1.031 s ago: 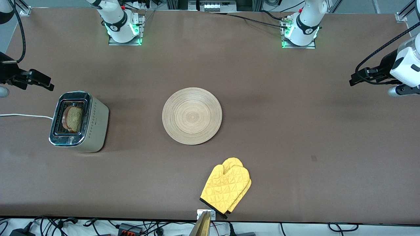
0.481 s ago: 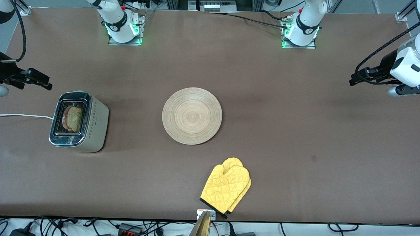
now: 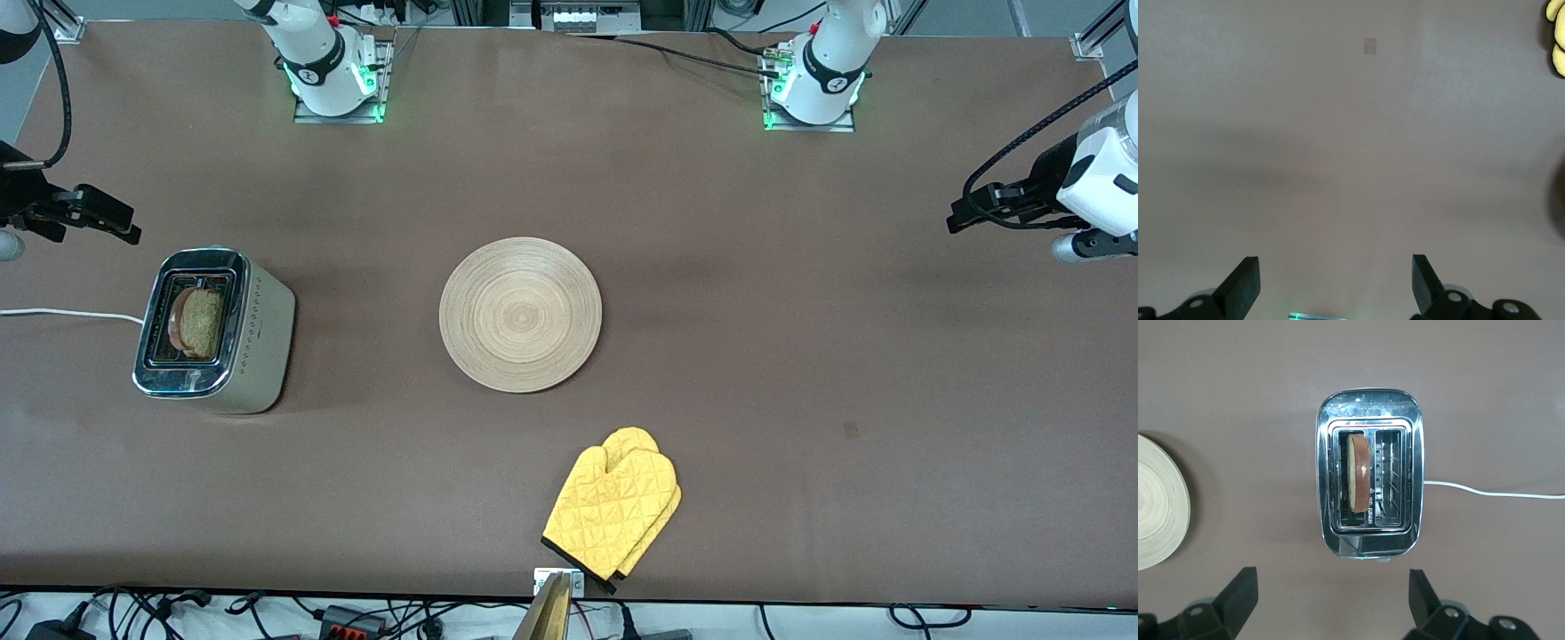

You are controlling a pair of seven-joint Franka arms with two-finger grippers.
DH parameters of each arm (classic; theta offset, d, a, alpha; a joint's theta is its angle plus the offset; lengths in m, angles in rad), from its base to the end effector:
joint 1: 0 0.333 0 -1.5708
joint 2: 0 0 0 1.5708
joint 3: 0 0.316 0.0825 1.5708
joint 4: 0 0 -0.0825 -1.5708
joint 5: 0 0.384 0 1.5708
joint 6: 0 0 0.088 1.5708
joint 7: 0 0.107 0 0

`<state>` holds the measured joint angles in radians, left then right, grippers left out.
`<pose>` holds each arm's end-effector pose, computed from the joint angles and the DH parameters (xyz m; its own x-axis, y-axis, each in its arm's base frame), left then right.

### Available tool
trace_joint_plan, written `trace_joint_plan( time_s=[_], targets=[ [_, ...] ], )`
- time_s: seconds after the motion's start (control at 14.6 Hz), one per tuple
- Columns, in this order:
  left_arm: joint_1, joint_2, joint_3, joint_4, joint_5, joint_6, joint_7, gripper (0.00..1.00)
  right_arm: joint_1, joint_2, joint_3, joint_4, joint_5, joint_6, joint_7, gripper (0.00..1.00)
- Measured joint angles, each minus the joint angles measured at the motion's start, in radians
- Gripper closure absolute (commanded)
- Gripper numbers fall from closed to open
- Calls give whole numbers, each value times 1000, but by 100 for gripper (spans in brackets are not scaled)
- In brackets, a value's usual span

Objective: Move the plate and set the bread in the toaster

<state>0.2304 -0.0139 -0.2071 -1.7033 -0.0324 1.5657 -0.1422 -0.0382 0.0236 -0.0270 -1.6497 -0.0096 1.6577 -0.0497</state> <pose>0.5433 0.0085 0.5694 0.9782 0.1647 -0.1266 0.1675 -0.9858 0.0115 0.5654 -0.0377 0.5814 0.9998 -0.0147 -0.0161 -0.0145 -0.9999 0.0094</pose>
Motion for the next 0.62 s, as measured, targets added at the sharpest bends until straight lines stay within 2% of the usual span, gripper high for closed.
trace_joint_plan(
  time_s=[0.62],
  targets=[
    [1, 0, 0, 0, 0, 0, 2, 0, 0, -7, 0, 0, 0, -6, -1, 0]
  ],
)
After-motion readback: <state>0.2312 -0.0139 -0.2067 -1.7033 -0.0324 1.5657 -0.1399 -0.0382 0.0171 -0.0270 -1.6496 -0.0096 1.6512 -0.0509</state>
